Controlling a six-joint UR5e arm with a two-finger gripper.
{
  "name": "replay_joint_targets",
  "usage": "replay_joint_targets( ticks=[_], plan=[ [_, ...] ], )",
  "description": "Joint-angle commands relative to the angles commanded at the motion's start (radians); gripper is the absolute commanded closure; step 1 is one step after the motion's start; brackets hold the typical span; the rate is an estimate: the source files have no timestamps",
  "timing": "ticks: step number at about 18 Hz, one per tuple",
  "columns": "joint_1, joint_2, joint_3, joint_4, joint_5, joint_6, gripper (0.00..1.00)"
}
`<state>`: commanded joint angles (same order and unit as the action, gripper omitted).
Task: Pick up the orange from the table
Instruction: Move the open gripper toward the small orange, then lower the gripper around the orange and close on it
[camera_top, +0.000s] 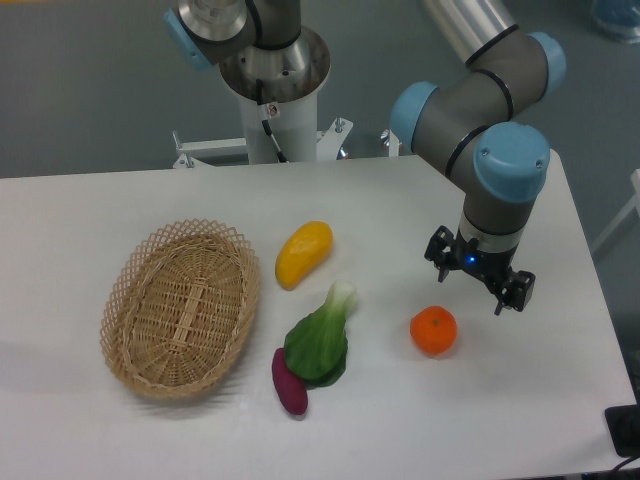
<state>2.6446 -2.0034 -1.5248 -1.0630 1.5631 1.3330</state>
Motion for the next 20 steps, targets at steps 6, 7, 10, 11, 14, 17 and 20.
replay_joint_targets(
  ticks=[6,7,10,11,14,17,20],
  plan=[
    [0.000,0.000,-0.002,-0.009,0.002,-0.009,0.00],
    [0.000,0.002,-0.011,-0.009,0.000,-0.034,0.00],
    [-0.008,0.003,-0.032,-0.009,-0.006,-0.112,0.00],
    [-0.009,0.008,-0.044,-0.008,-0.006,-0.139,0.00],
    [-0.034,0.003,-0.069,0.011,-0.011,-0.248,0.00],
    [-0.043,-0.014,-0.142,0.135,-0.009,-0.262,0.00],
    [-0.051,-0.021,-0.201,0.247,-0.005,-0.262,0.00]
  ],
)
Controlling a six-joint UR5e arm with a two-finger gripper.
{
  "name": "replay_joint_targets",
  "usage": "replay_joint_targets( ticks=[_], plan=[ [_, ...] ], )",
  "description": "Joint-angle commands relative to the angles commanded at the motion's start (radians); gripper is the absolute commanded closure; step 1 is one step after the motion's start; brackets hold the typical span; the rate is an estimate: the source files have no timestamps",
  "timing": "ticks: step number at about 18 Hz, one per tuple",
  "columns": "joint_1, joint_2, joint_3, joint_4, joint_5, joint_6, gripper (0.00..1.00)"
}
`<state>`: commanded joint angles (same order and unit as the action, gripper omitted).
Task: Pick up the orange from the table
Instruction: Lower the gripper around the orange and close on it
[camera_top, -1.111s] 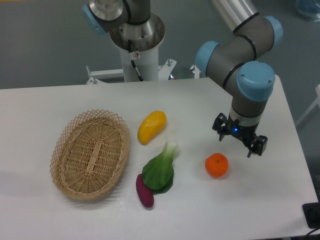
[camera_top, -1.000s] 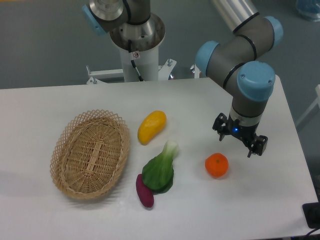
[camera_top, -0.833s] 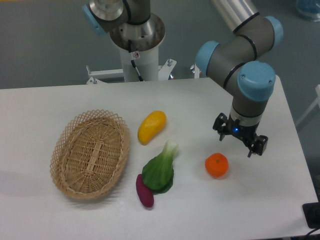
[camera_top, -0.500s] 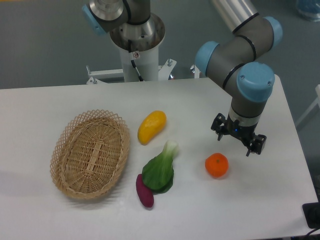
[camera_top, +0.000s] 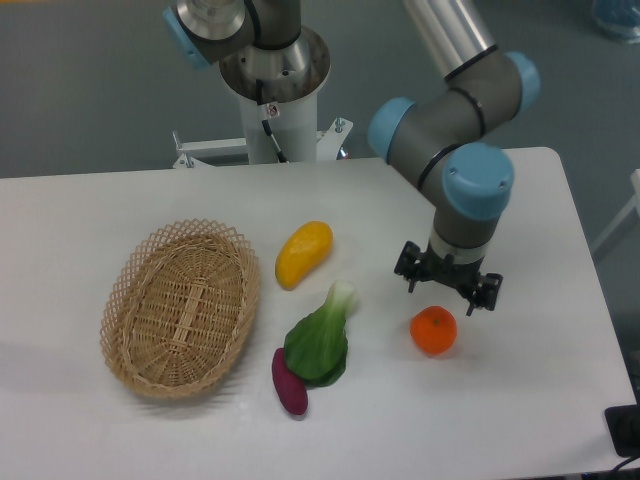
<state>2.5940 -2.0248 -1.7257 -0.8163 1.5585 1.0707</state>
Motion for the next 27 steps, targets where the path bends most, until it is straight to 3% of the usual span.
replay_joint_targets(
  ticks=[7,9,11,19,22,23,27],
  plan=[
    [-0.002,-0.040,0.011,0.026,0.005,0.000,0.00],
    [-0.011,-0.060,0.005,0.052,0.058,0.000,0.00],
    [-0.031,-0.074,0.011,0.055,0.106,-0.003,0.00],
    [-0.046,-0.110,0.044,0.057,0.112,-0.035,0.01],
    [-0.055,-0.117,0.058,0.057,0.112,-0.081,0.46],
    [-0.055,-0.115,0.061,0.057,0.112,-0.083,0.53],
    [-0.054,-0.089,0.103,0.046,0.098,-0.075,0.57]
  ],
)
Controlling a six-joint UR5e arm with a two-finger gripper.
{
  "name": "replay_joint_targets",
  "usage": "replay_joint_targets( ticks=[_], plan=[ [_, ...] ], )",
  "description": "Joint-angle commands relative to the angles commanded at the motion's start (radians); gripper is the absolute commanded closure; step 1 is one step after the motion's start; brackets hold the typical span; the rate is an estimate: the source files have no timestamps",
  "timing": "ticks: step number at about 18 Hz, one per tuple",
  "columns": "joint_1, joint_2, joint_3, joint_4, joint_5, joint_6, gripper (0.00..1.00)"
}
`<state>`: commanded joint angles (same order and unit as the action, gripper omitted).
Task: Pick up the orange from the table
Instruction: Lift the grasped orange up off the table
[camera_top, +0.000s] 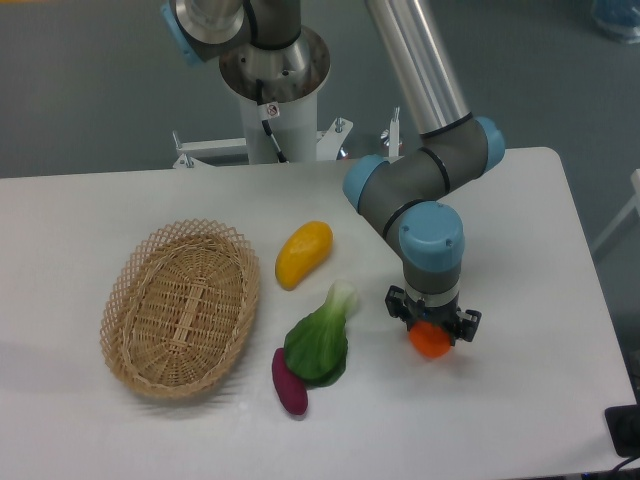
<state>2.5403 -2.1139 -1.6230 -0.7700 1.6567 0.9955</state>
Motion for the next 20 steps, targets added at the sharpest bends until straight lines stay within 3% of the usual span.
replay_joint_targets(
  ticks=[5,10,15,20],
  plan=[
    [0.008,0.028,0.023,-0.012,-0.043,0.005,0.55],
    [0.046,0.068,0.046,-0.126,-0.080,0.084,0.52],
    [0.051,0.072,0.094,-0.218,-0.078,0.117,0.51],
    [0.048,0.069,0.110,-0.213,-0.078,0.129,0.49]
  ],
)
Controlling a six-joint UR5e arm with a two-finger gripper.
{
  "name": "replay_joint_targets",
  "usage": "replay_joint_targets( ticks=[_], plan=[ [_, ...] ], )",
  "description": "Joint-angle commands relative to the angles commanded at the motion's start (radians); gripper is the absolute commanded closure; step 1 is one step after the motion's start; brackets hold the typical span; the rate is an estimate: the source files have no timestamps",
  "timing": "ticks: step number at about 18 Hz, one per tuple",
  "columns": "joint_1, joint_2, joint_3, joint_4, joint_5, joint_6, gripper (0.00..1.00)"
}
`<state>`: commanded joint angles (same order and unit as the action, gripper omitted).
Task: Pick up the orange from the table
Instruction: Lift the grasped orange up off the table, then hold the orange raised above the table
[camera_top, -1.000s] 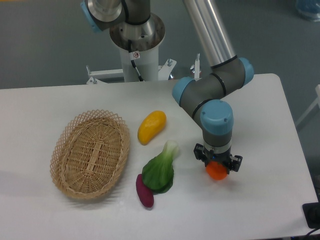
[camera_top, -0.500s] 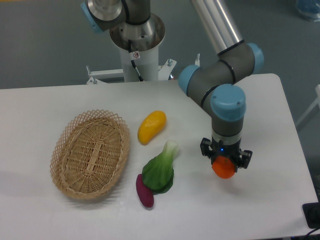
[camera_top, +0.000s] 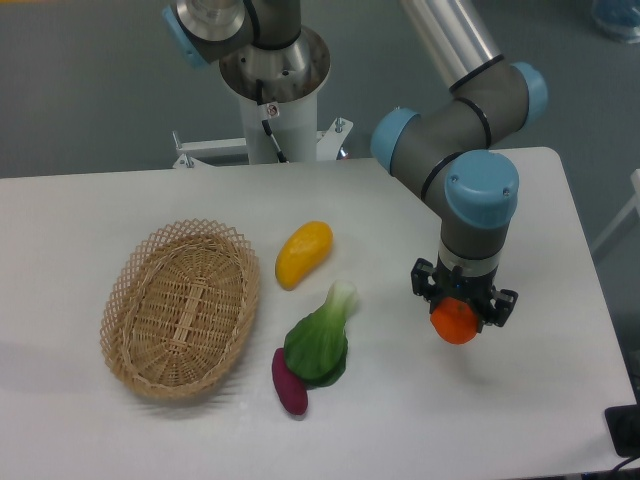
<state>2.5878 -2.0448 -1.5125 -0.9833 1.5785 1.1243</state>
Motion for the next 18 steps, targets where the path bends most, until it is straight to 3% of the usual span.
replay_joint_targets(
  ticks=[9,18],
  plan=[
    [-0.003,-0.006,0.017,-0.005,0.011,0.110,0.48],
    [-0.003,-0.005,0.018,-0.005,0.021,0.115,0.48]
  ],
)
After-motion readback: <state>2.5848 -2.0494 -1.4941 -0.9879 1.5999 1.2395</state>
